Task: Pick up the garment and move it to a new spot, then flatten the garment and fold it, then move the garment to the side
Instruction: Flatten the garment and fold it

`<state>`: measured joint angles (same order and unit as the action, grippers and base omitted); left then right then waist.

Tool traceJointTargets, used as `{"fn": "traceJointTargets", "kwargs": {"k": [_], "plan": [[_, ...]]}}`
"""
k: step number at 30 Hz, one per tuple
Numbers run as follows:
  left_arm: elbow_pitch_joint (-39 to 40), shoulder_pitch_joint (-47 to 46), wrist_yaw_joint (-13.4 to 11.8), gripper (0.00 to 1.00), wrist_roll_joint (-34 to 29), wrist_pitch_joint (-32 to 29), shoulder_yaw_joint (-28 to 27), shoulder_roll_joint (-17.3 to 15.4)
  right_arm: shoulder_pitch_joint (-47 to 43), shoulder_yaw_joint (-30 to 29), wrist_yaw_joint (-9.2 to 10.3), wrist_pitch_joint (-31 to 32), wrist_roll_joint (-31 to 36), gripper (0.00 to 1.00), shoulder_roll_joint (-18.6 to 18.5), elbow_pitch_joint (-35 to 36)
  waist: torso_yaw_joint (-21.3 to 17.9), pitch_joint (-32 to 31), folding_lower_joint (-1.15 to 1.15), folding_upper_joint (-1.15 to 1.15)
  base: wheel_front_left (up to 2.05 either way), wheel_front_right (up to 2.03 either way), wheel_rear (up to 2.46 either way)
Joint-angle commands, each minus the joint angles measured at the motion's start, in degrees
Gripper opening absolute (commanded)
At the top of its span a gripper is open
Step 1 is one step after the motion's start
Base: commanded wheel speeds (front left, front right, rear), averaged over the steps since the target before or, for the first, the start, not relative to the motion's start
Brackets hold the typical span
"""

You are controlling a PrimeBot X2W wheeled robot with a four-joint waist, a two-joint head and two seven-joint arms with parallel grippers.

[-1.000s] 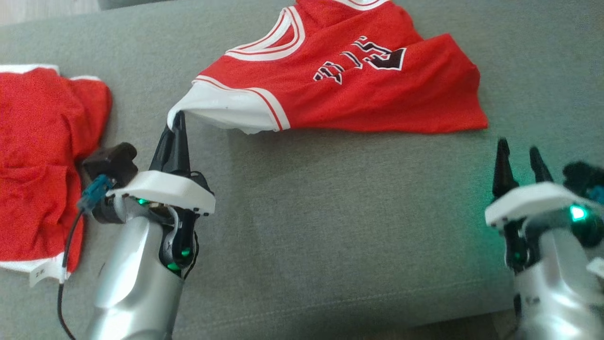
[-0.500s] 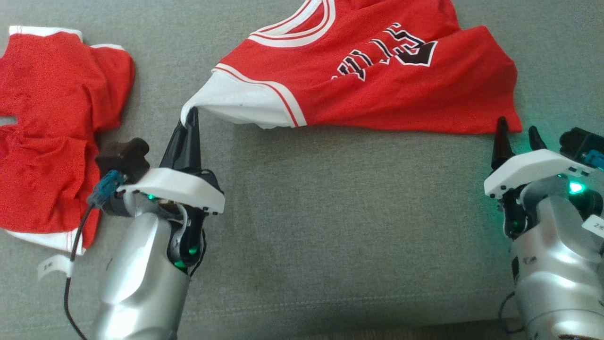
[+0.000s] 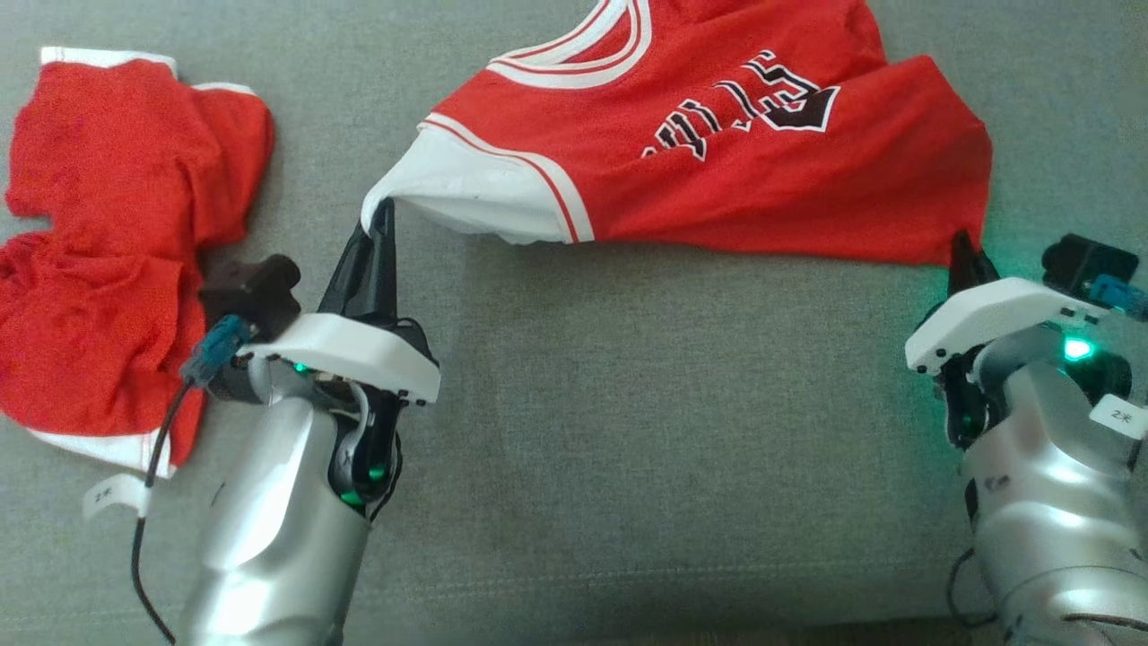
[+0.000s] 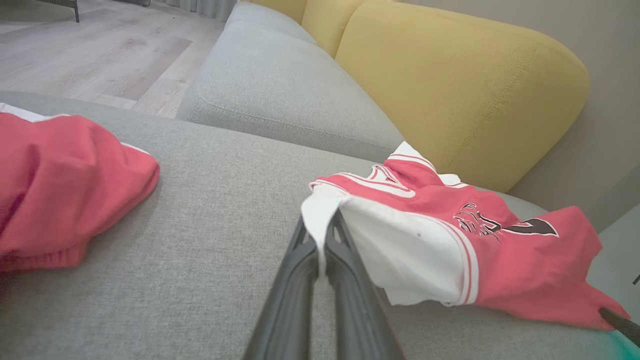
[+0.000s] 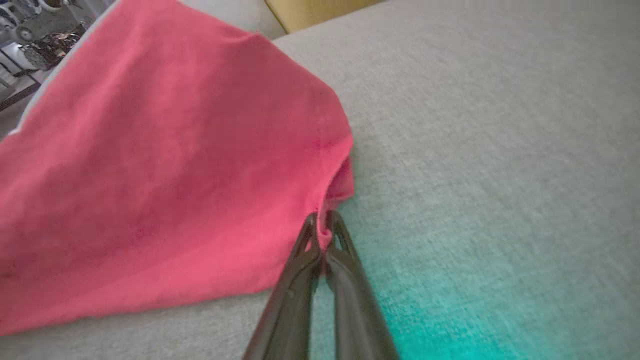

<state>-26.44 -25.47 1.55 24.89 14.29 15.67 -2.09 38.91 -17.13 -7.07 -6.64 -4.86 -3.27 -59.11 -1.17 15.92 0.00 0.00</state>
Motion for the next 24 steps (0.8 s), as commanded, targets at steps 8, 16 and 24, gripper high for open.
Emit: {"fn": "traceJointTargets", "kwargs": {"k": [8,16,24], "plan": [[3.95,-1.09,0.54,0.00,1.90,0.71,-3.47,-0.80,0.81,12.22,-0.42,-2.10,-0.14,0.00,-4.30,6.63,-0.04,-6.08,0.00,0.00,0.00,0.00,0.00],[10.03,-3.29,1.36,0.00,3.71,-1.20,-3.39,-1.09,1.31,22.79,-0.42,4.81,-6.89,0.00,-11.35,22.46,-0.92,-13.21,0.00,0.00,0.00,0.00,0.00],[21.35,-7.22,0.24,0.00,6.72,-8.13,-3.69,-1.43,2.01,21.56,-0.42,14.44,-8.42,0.00,-17.75,37.71,-1.29,-18.40,0.00,0.00,0.00,0.00,0.00]]}}
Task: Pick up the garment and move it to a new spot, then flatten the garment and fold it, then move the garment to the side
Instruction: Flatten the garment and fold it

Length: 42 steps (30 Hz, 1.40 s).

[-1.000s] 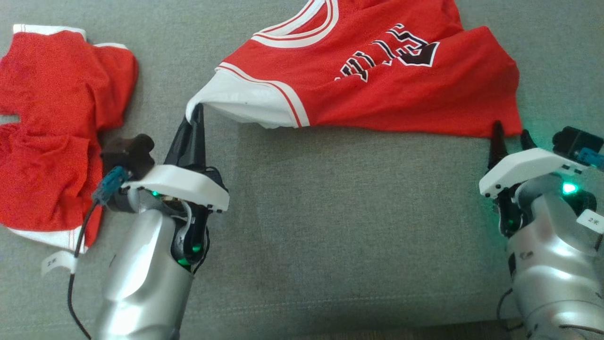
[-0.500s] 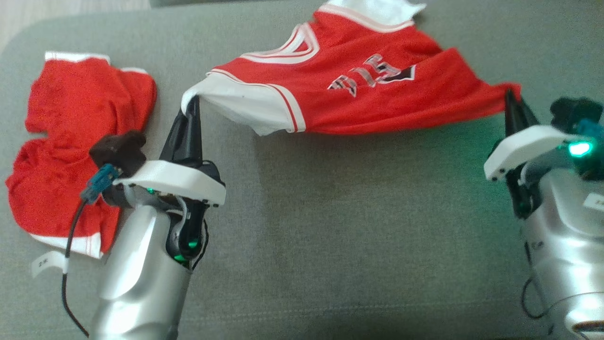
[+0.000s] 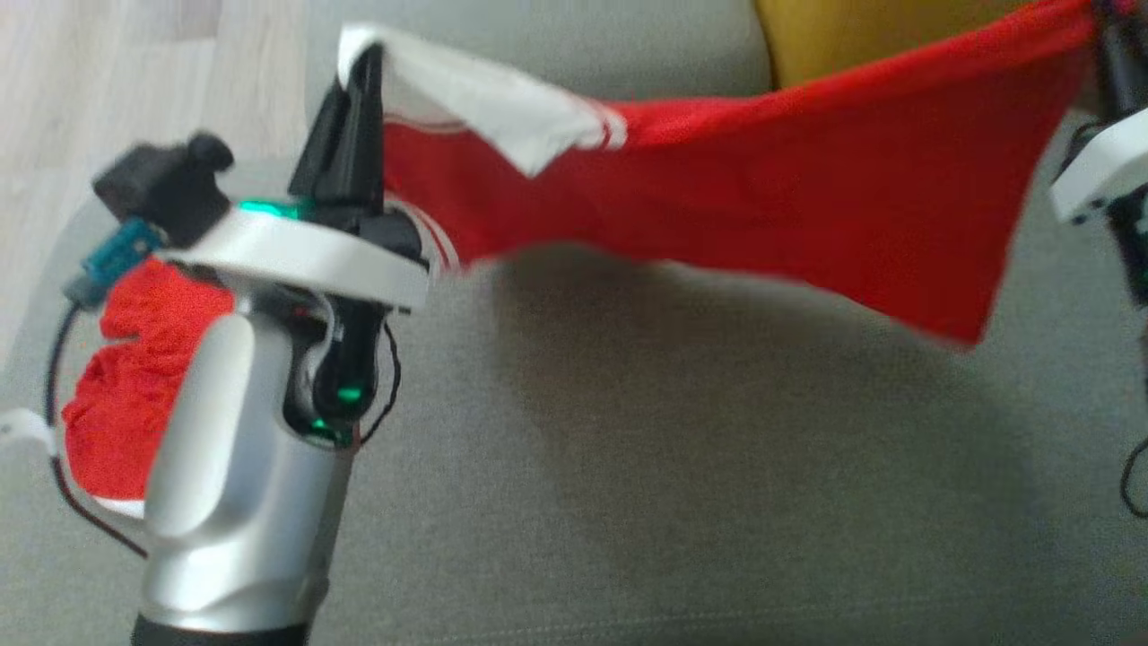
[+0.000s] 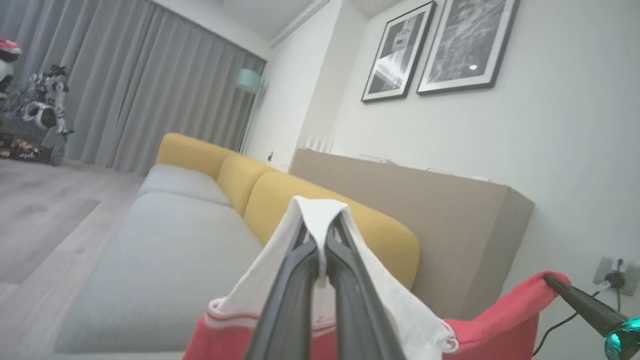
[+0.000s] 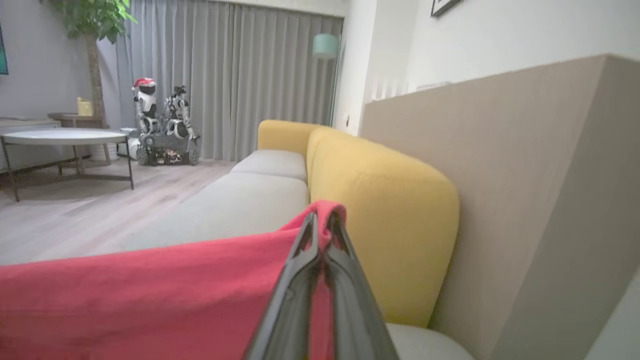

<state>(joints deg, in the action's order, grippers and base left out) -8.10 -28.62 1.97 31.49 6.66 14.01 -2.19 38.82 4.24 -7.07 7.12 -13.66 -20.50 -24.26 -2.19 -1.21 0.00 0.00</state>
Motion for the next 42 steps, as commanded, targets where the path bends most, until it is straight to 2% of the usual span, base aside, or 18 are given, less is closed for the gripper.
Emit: {"fn": "traceJointTargets", "kwargs": {"k": [1,8,13,18,22,25,32,37,42], "plan": [[4.54,-4.68,-0.42,0.00,0.45,-1.63,-1.99,-1.34,2.19,-0.37,-0.42,1.89,0.56,0.00,-0.72,4.38,-0.42,-1.72,0.00,0.00,0.00,0.00,0.00],[14.64,-8.43,-2.21,0.00,1.96,-10.33,-0.80,-1.88,1.30,-4.05,-0.42,12.05,1.80,0.00,-1.80,14.95,-1.18,-2.70,0.00,0.00,0.00,0.00,0.00],[16.73,-9.83,-3.30,0.00,1.70,-14.07,-0.95,-3.49,0.41,-5.59,-0.42,17.67,1.75,0.00,-1.30,19.77,-1.98,-1.54,0.00,0.00,0.00,0.00,0.00],[13.19,-13.61,-3.29,0.00,2.11,-17.12,-1.30,-4.83,1.38,-6.38,-0.42,21.68,1.05,0.00,0.37,21.09,-2.73,2.16,0.00,0.00,0.00,0.00,0.00],[7.74,-21.47,-2.72,0.00,1.88,-18.41,-2.10,-5.83,7.55,-7.20,-0.42,21.91,0.23,0.00,2.68,18.93,-3.24,9.44,0.00,0.00,0.00,0.00,0.00],[-0.43,-32.23,-1.68,0.00,0.06,-16.30,-2.87,-6.75,17.50,-6.73,-0.42,17.03,1.08,0.00,4.10,12.16,-3.63,16.46,0.00,0.00,0.00,0.00,0.00],[-14.50,-50.16,-1.18,0.00,-4.49,-5.16,-4.10,-6.83,35.11,-9.50,-0.42,1.16,3.14,0.00,5.45,-2.99,-2.53,24.10,0.00,0.00,0.00,0.00,0.00],[-21.97,-53.74,0.73,0.00,-4.97,0.54,-3.66,-6.26,39.74,-11.21,-0.42,-8.38,3.08,0.00,7.19,-12.28,-1.26,25.63,0.00,0.00,0.00,0.00,0.00],[-26.68,-51.01,2.64,0.00,-5.28,3.67,-1.76,-5.95,36.65,-9.86,-0.42,-13.07,1.33,0.00,7.55,-20.37,0.29,25.45,0.00,0.00,0.00,0.00,0.00]]}}
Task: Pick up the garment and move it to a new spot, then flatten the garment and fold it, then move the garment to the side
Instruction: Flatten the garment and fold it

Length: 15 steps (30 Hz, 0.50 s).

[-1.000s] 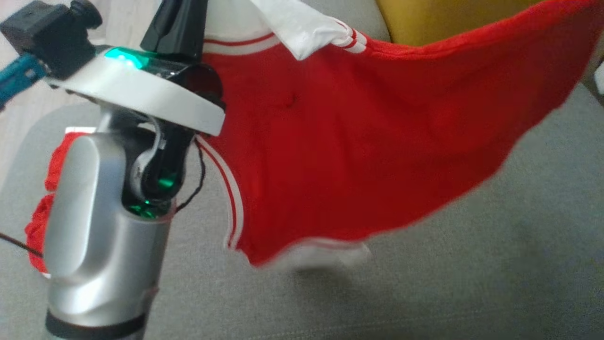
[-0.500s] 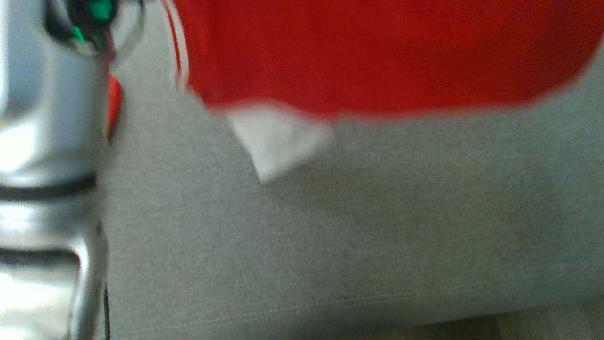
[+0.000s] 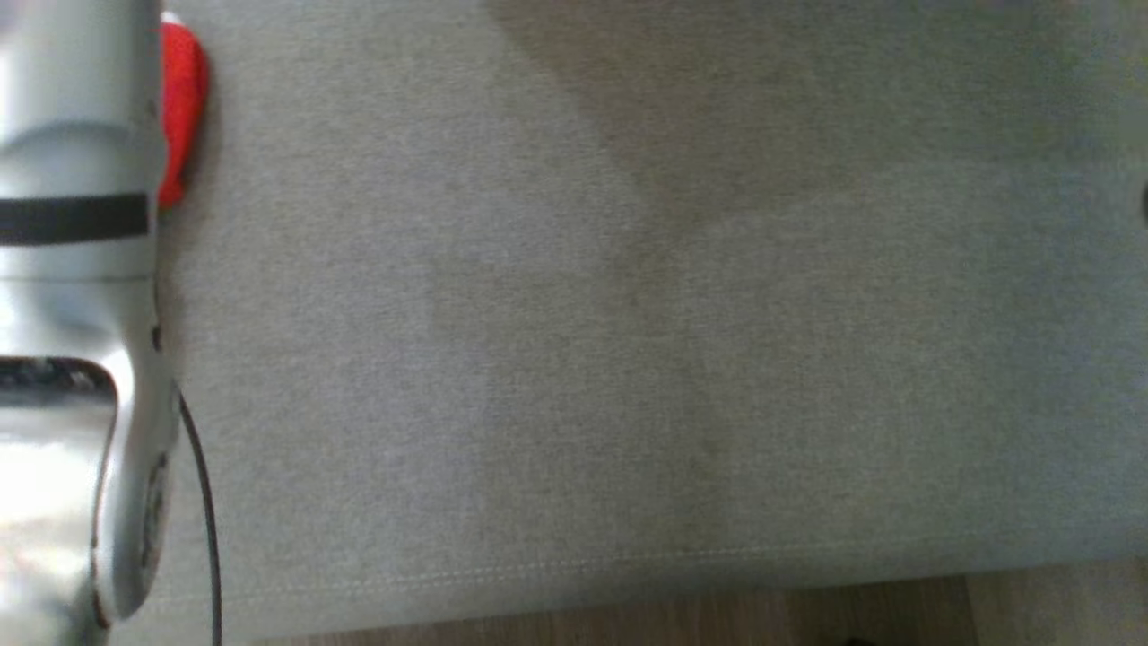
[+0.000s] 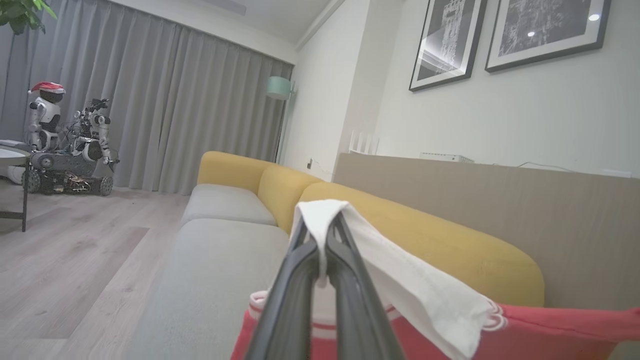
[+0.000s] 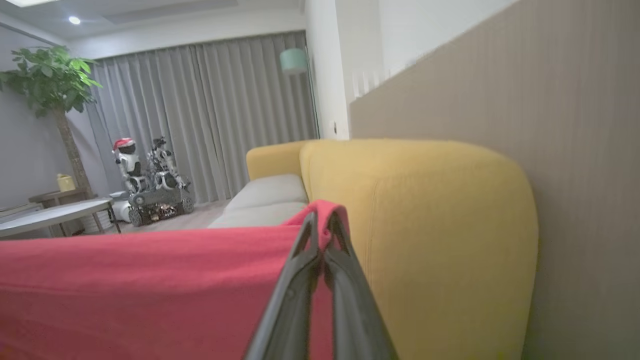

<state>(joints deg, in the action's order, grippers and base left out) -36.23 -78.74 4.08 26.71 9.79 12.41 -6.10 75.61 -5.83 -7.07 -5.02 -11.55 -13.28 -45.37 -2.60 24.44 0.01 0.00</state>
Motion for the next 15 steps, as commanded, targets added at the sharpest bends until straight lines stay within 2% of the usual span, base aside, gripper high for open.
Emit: {"fn": "traceJointTargets", "kwargs": {"k": [1,7,15], "plan": [[0.85,0.24,0.88,0.00,-0.50,0.97,0.39,-1.88,-1.30,0.30,-0.42,-1.72,-1.34,0.00,0.37,-0.75,1.07,-0.48,-0.01,0.00,0.00,0.00,0.00],[-1.62,10.35,2.23,0.00,-0.30,2.90,3.42,-1.59,-10.74,1.63,-0.42,-5.19,-6.07,0.00,0.94,-8.28,3.25,-4.61,-0.01,0.00,0.00,0.00,0.00],[-5.16,26.49,3.05,0.00,0.46,3.44,7.37,-3.41,-23.15,6.24,-0.42,-4.36,-11.25,0.00,0.35,-14.26,4.86,-12.29,-0.01,0.00,0.00,0.00,0.00]]}}
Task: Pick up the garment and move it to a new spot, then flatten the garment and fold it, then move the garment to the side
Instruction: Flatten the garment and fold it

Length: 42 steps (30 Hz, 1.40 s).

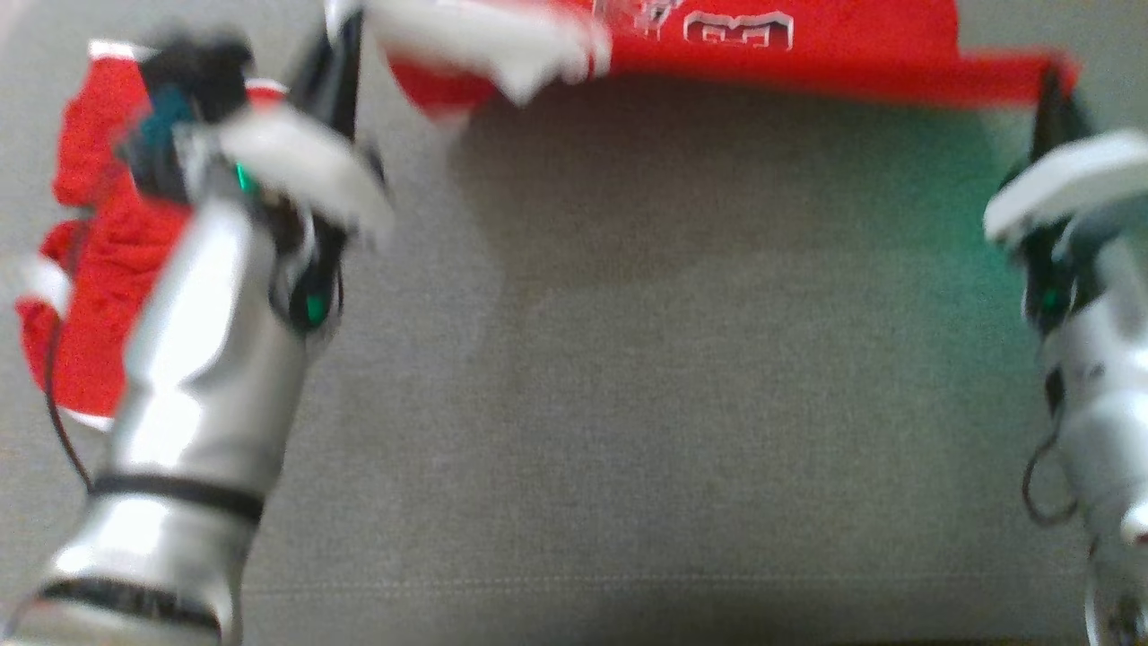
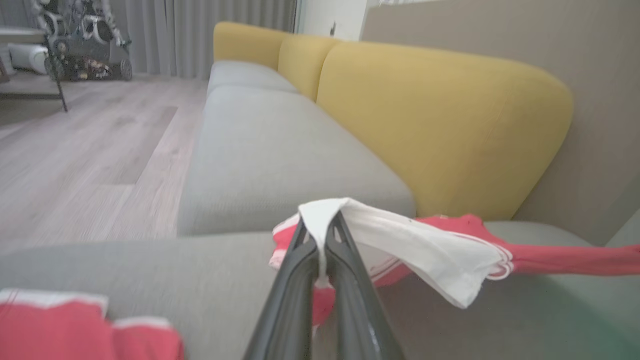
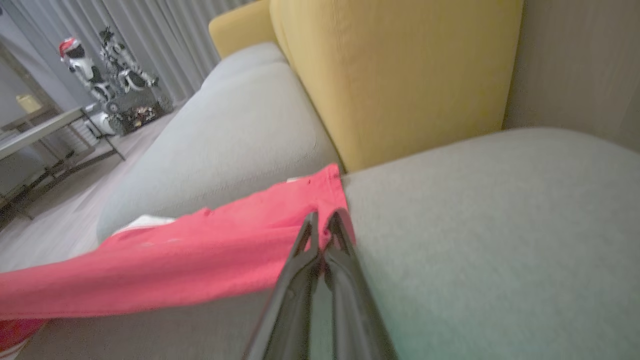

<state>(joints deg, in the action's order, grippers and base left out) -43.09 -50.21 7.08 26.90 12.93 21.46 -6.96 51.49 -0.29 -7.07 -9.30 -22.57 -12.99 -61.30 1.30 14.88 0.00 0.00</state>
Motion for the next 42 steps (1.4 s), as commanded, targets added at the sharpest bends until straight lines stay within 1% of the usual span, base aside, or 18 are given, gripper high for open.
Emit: {"fn": "traceJointTargets", "kwargs": {"k": [1,6,9,12,15,17,20,23,28,35,39,41,42], "plan": [[1.26,0.18,0.13,0.00,0.49,0.13,-0.98,-2.96,-0.66,1.67,-0.42,0.79,-1.00,0.00,-0.21,1.11,1.10,-3.82,0.00,0.00,0.00,0.00,0.00],[0.15,10.27,0.34,0.00,2.19,-1.71,2.17,-5.58,-8.13,6.86,-0.42,4.85,-4.73,0.00,-1.75,0.38,1.04,-8.56,0.00,0.00,0.00,0.00,0.00],[1.72,14.96,0.38,0.00,3.76,-3.57,5.05,-7.17,-11.68,10.25,-0.42,7.92,-6.27,0.00,-3.18,0.81,0.99,-10.01,0.00,0.00,0.00,0.00,0.00],[5.98,19.14,0.39,0.00,6.20,-7.11,10.93,-9.68,-14.23,13.43,-0.42,11.42,-7.83,0.00,-4.81,1.80,0.81,-10.85,0.00,0.00,0.00,0.00,0.00],[10.70,22.32,0.39,0.00,9.82,-10.68,15.05,-13.32,-16.31,16.62,-0.42,14.67,-9.41,0.00,-6.47,3.30,0.72,-11.58,0.00,0.00,0.00,0.00,0.00],[13.59,23.78,0.39,0.00,12.25,-12.42,16.67,-15.54,-17.50,18.43,-0.42,16.54,-10.40,0.00,-7.57,4.35,0.74,-11.94,0.00,0.00,0.00,0.00,0.00],[17.16,25.35,0.40,0.00,16.12,-14.50,17.82,-17.96,-19.07,21.15,-0.42,18.94,-11.54,0.00,-9.33,5.73,0.88,-12.47,0.00,0.00,0.00,0.00,0.00],[20.31,26.66,0.40,0.00,20.02,-17.12,18.92,-19.71,-20.58,23.42,-0.42,21.59,-13.15,0.00,-10.94,7.07,1.12,-13.19,0.00,0.00,0.00,0.00,0.00],[27.12,28.50,0.40,0.00,26.89,-20.60,21.55,-23.04,-23.36,26.70,-0.42,27.78,-18.37,0.00,-13.53,10.84,1.21,-14.70,0.00,0.00,0.00,0.00,0.00],[34.32,31.25,0.40,0.00,33.37,-22.18,24.30,-30.61,-26.55,30.03,-0.42,35.22,-24.01,0.00,-17.92,15.74,0.13,-15.80,0.00,0.00,0.00,0.00,0.00],[37.15,32.27,0.40,0.00,36.77,-22.68,25.00,-33.26,-28.35,30.48,-0.42,39.47,-27.01,0.00,-19.94,17.72,-0.12,-16.24,0.00,0.00,0.00,0.00,0.00],[38.44,32.79,0.40,0.00,38.18,-22.98,25.28,-34.21,-29.23,30.74,-0.42,41.77,-28.27,0.00,-20.92,18.88,-0.28,-16.42,0.00,0.00,0.00,0.00,0.00],[38.44,32.79,0.40,0.00,38.18,-22.98,25.28,-34.21,-29.23,30.74,-0.42,41.77,-28.27,0.00,-20.92,18.88,-0.28,-16.42,0.00,0.00,0.00,0.00,0.00]]}}
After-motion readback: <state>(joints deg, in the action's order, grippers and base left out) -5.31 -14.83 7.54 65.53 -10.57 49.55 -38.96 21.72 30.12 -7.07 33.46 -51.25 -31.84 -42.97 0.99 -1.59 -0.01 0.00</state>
